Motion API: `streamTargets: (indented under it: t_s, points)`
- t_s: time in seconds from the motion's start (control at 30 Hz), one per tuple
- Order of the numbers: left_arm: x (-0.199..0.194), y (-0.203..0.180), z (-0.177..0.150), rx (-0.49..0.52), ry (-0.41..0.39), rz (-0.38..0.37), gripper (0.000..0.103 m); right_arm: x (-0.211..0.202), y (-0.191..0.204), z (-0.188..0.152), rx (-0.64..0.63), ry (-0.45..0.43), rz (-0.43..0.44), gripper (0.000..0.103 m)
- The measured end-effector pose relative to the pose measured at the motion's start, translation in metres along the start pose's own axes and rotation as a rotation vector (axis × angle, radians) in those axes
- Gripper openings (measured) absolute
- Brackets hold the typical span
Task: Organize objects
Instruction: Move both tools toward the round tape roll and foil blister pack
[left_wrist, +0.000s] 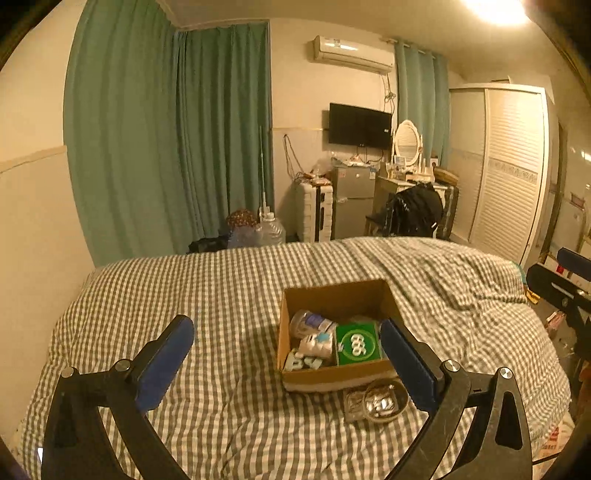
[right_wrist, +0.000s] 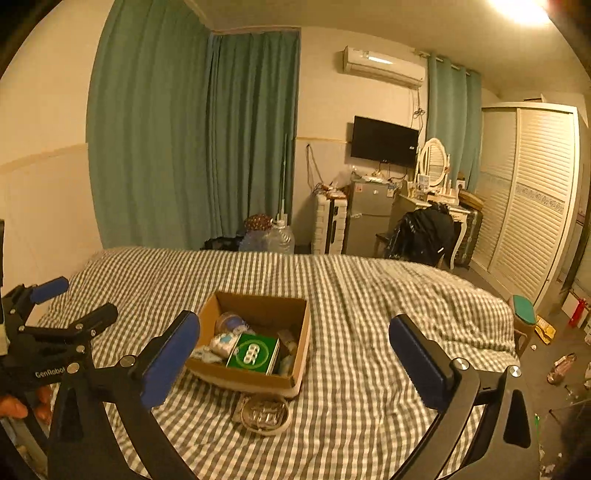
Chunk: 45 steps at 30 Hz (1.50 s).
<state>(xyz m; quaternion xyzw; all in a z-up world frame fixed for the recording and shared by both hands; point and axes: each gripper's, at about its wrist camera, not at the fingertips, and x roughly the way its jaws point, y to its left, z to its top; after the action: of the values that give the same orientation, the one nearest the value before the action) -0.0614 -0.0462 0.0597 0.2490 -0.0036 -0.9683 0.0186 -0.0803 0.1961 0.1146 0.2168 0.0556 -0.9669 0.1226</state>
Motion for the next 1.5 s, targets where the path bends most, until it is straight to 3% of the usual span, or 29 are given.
streamTargets:
  t_s: [0.27,0.53,0.77,1.03,1.13,1.37,1.4,1.47,1.5]
  points:
    - [0.037,0.005,-0.053,-0.016,0.086,0.028,0.103,0.058,0.010,-0.062,-0.007,0.125,0.011,0.103]
    - [0.096,0.005,-0.114,-0.017,0.232,0.061,0.103,0.128,0.024,-0.125,-0.020,0.294,0.071,0.103]
    - [0.138,0.010,-0.140,-0.045,0.323,0.082,0.103,0.184,0.032,-0.169,-0.015,0.413,0.097,0.103]
    - [0.173,0.003,-0.154,-0.032,0.412,0.076,0.103,0.227,0.030,-0.191,0.008,0.493,0.111,0.101]
    - [0.179,-0.002,-0.157,-0.014,0.429,0.075,0.103,0.234,0.031,-0.196,0.009,0.522,0.135,0.085]
    - [0.177,-0.015,-0.158,0.004,0.433,0.069,0.103,0.210,0.014,-0.188,0.029,0.501,0.146,0.083]
    - [0.176,-0.019,-0.157,0.001,0.431,0.061,0.103,0.204,0.010,-0.185,0.028,0.492,0.140,0.074]
    - [0.174,-0.029,-0.155,-0.006,0.429,0.037,0.103,0.190,-0.004,-0.180,0.019,0.470,0.114,0.040]
    - [0.174,-0.034,-0.154,-0.008,0.426,0.027,0.103,0.185,-0.011,-0.179,0.023,0.463,0.101,0.040]
